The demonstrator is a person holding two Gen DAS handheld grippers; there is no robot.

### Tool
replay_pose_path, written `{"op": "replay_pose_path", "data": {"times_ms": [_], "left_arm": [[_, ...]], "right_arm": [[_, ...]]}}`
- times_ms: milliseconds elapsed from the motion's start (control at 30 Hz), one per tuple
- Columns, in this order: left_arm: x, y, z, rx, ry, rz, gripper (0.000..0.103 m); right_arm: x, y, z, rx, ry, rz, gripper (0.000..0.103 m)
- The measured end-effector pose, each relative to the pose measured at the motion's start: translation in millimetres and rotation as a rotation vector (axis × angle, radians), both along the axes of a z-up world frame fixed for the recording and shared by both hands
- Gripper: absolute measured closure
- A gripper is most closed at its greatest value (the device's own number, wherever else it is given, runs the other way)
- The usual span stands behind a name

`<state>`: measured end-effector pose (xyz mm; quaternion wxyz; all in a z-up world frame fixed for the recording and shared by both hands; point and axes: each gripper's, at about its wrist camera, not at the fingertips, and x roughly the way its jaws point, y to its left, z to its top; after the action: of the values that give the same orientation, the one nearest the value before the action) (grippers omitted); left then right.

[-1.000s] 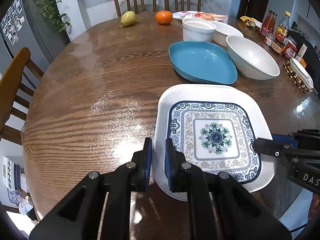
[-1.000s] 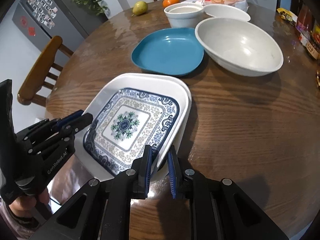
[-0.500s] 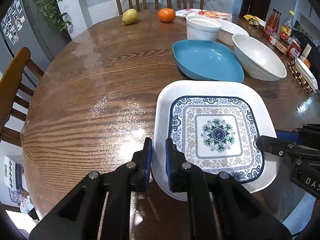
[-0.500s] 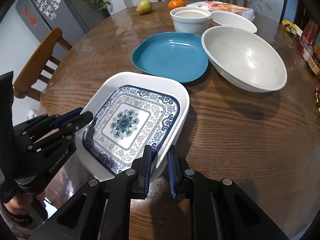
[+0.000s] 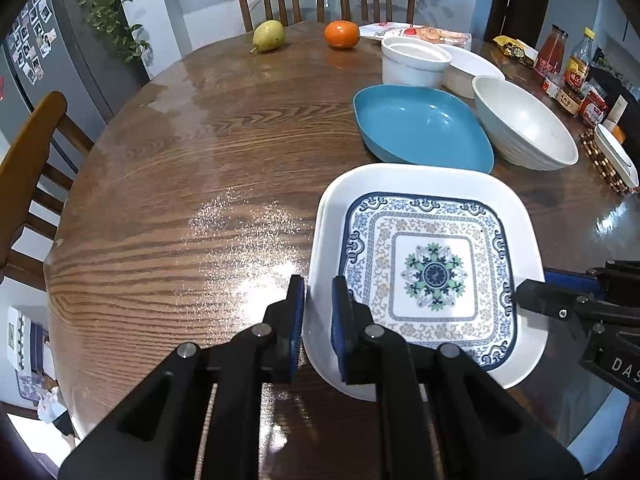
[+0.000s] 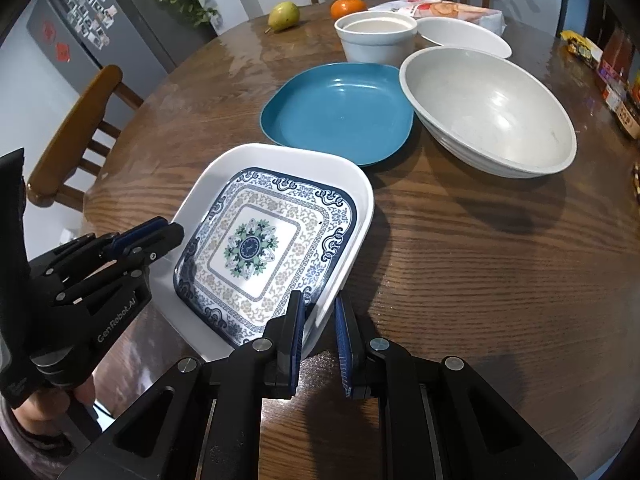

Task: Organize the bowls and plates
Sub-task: 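Open both grippers and withdraw from the stacked square plates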

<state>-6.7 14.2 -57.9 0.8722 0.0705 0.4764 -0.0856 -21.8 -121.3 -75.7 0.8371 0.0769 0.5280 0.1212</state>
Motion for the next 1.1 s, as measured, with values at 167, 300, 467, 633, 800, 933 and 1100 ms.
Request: {"op": "replay_pose_path", "data": {"times_ms": [167,300,467,633,800,933,1100], "left_arm": [[-1.2,0.1,3.3,0.005,-0.014,0.006,0.089],[-0.9,-0.1,7.7,0.002,-0.025,0.013,0.089],[-0.4,0.6,15.8,-0.007,-0.048,0.023,0.069],[1.4,-0.6,22.9,-0.011,-0.065,0.028,0.059],[4.2,-1.0,28.9,-0.013,-0.080,0.031,0.050],[8.1,-0.5,32.6,-0.015,-0.088,0.038,0.036],[13.6,-0.9,38.2,-0.010,-0.102,0.045,0.023]], "right_arm": [[-2.6,-4.6,7.2,0.018,-0.023,-0.009,0.086],[-3.5,-7.6,16.2,0.033,-0.050,-0.014,0.086],[-2.7,-15.4,20.9,0.060,-0.061,-0.036,0.086],[-0.2,-21.7,22.0,0.073,-0.060,-0.062,0.085],[3.0,-28.0,24.2,0.080,-0.066,-0.086,0.073],[6.0,-31.6,26.4,0.085,-0.077,-0.105,0.066],[11.3,-36.8,27.5,0.098,-0.085,-0.126,0.057]]}}
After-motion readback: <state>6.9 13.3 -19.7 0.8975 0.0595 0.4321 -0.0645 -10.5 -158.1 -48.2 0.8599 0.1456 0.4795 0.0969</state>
